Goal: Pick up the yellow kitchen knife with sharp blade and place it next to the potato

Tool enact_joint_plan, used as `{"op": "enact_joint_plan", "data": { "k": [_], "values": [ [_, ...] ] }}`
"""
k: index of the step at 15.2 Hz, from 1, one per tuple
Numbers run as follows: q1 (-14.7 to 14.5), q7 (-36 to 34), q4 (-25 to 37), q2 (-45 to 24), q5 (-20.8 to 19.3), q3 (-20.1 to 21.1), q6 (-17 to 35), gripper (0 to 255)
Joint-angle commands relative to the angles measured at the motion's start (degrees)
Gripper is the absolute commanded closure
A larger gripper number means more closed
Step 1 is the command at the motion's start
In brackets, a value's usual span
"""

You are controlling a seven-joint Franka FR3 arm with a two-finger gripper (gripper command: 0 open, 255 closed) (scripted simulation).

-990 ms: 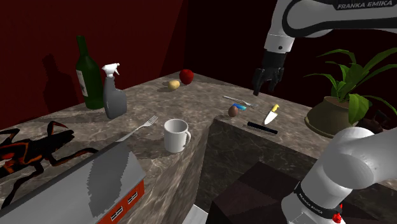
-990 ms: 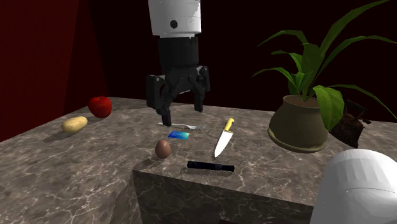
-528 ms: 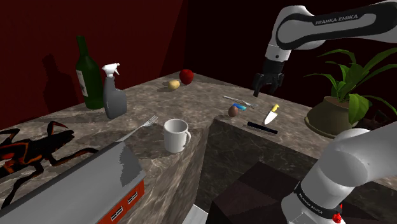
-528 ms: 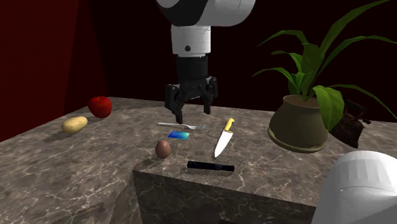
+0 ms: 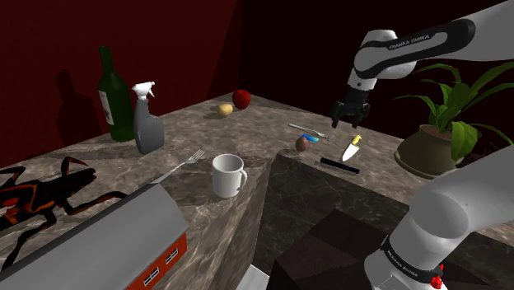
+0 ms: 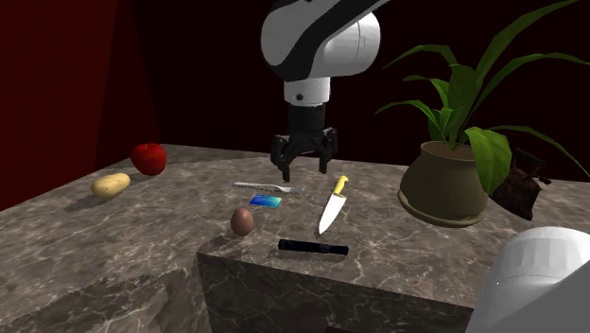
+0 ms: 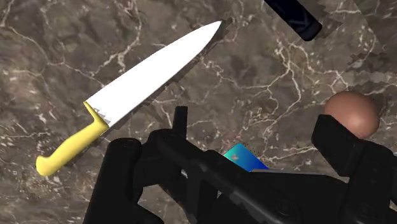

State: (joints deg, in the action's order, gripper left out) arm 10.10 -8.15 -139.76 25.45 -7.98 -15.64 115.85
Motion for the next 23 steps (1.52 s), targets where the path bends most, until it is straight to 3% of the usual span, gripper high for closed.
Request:
{"op": "enact_joint_plan", "data": {
  "k": [1,7,13,23],
  "values": [
    [1.13,0.05,0.83,-2.84,-0.02,-1.79,2.60,0],
    [4.02,1.04,3.66,-11.32,1.58,-7.20,9.60,0],
    [6.58,3.56,7.59,-20.54,6.25,-12.32,15.59,0],
    [6.72,6.04,6.07,-25.78,9.80,-12.87,21.82,0]
  ]
}}
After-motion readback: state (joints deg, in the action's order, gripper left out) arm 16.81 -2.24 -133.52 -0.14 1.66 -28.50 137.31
